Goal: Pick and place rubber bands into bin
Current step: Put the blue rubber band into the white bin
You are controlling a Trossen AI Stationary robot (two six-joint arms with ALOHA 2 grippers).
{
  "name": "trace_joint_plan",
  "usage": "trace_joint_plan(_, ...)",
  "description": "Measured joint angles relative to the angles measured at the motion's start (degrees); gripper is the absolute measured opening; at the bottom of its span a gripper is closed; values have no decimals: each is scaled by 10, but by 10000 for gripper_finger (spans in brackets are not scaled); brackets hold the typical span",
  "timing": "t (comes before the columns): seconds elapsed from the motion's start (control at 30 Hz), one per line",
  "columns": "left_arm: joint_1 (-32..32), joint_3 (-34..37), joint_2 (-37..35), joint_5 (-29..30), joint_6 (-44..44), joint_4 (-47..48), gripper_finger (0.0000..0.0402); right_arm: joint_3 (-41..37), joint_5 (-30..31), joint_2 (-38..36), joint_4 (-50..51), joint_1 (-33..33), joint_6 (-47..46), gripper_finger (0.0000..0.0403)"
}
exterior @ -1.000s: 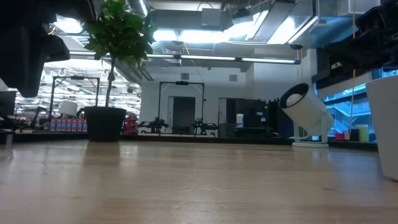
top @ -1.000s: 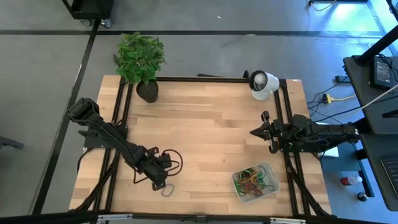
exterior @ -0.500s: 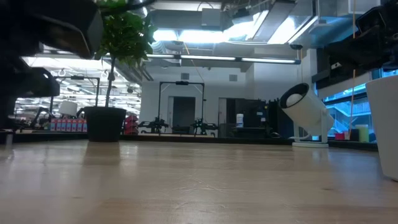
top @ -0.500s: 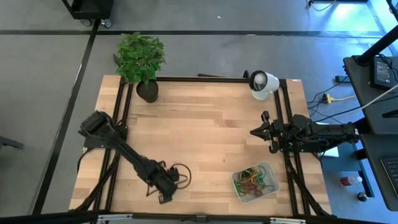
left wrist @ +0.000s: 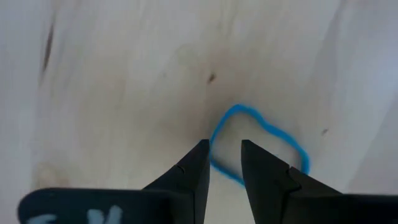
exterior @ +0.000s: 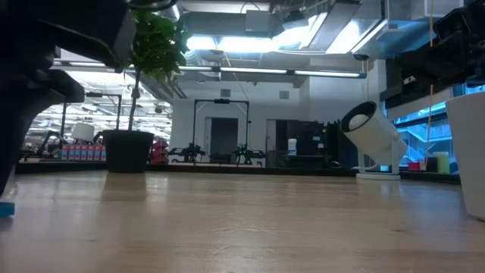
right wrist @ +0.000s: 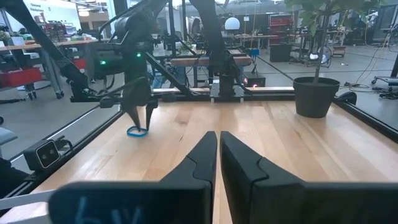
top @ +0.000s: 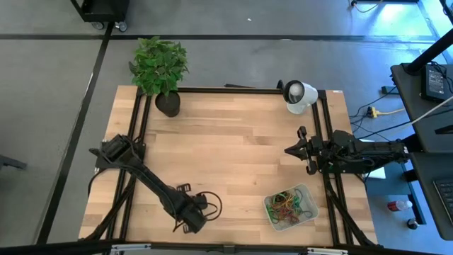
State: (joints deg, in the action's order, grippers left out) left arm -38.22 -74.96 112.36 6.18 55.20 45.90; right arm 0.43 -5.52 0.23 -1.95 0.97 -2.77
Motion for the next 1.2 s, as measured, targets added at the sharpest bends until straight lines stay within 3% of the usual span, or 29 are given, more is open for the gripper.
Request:
trace_joint_plan(0.63,0,26,12,9,20,-1,85,0,0,0,0,0,0,25)
trace_joint_plan(0.87,0,24,15,11,23,2,9,0,0,0,0,0,0,25)
trace_joint_plan(1.2,-1,-76,21,43,-9,122,2,0,0,0,0,0,0,26)
